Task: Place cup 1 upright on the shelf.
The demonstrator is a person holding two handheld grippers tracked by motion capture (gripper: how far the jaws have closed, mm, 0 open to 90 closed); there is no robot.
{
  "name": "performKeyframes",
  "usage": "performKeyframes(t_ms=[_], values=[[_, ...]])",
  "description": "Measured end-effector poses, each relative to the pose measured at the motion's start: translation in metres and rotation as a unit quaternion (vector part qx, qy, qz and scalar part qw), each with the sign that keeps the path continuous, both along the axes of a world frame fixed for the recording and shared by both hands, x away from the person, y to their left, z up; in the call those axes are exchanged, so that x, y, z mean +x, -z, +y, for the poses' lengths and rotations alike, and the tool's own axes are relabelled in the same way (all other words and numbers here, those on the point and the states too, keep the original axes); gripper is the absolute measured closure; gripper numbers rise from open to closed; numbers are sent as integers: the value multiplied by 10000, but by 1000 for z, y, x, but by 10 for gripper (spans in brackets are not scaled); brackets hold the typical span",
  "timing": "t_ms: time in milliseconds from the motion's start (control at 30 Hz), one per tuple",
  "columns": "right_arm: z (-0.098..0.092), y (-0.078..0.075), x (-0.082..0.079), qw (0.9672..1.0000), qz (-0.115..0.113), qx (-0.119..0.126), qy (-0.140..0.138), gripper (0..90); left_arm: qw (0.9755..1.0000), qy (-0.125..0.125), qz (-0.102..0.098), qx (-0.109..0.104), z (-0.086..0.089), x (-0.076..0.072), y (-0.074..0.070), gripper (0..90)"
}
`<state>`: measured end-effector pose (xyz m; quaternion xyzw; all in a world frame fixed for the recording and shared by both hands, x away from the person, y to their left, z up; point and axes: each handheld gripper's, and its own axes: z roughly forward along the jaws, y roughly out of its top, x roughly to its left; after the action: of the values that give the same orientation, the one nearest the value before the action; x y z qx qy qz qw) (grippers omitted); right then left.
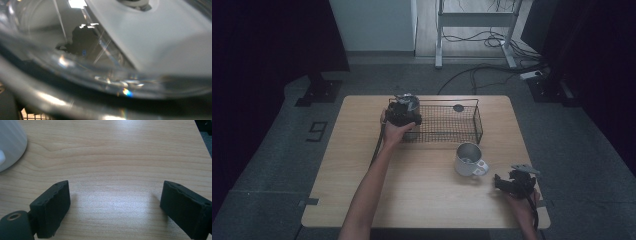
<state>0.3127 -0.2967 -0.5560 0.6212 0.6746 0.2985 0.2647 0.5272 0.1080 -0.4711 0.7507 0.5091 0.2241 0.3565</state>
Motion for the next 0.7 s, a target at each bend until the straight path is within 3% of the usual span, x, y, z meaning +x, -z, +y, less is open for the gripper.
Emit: performKeyframes(t_ms=[300,567,700], values=[[0,0,0,10000,-1,1,-1,89,9999,69,-112,89,-1,-6,3,15],[0,0,0,10000,-1,-1,-2,88,9998,72,-166,-54,3,-11,-2,4],[0,0,0,10000,-1,1,-1,89,9995,105,-301,-75,6,-20,-5,3]])
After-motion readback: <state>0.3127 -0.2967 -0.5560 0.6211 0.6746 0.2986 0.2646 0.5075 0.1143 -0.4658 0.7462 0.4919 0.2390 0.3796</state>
